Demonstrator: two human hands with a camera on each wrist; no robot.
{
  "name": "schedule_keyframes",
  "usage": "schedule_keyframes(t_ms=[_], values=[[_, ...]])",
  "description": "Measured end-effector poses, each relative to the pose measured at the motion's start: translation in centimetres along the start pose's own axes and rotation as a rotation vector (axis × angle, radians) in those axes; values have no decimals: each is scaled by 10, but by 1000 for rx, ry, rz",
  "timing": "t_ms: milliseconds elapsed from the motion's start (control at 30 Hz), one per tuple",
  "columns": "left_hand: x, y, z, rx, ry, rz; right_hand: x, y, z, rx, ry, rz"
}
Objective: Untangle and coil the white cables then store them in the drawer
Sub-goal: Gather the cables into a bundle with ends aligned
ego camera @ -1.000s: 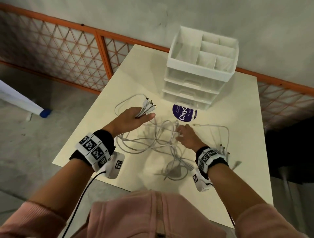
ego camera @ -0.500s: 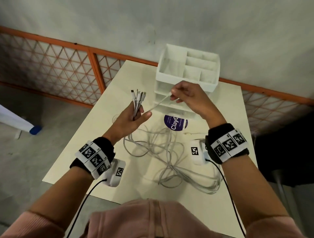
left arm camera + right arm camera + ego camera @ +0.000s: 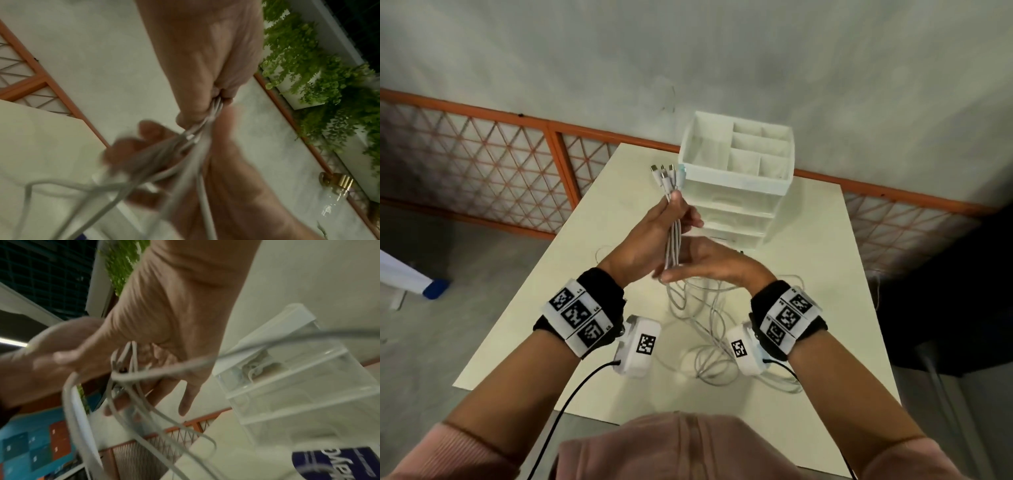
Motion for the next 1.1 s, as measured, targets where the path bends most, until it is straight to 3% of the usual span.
schedule_keyframes(t_ms=[133,300,433,500,600,700,767,900,1000,1100], values=[[-12,-5,4,26,-91,82,-21,-3,4,-24,-128,102],[-24,-11,-5,-51,-98,179,-47,-21,-21,-81,-411,289],[-43,-18,-27,-158,-92,216,-78,-57,-50,-273,-458,415],[-41,-24,-30,-189,25,179,-80,-73,-66,-413,-397,396],[-23,-20,-14,-122,477,46,-60,-84,-79,-526,-262,255],[11,-11,13,103,736,-147,-29,-82,-77,-496,-254,167],[18,-8,24,141,782,-146,-13,-80,-72,-433,-232,140],[-6,-5,26,34,868,46,-13,-87,-64,-304,-154,134],[-30,-6,23,-76,867,179,-38,-90,-59,-199,-157,232],[-38,-9,18,-185,816,255,-56,-98,-63,-197,-167,297]])
Point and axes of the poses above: each hand's wrist, its own y-axis towards the middle knuckle, its own z-axis out of the palm, x = y × z, the point moved 7 cm from there along y, towards the middle knuckle, and after that the axes turned 14 degrees about x, right-handed, at the moved point
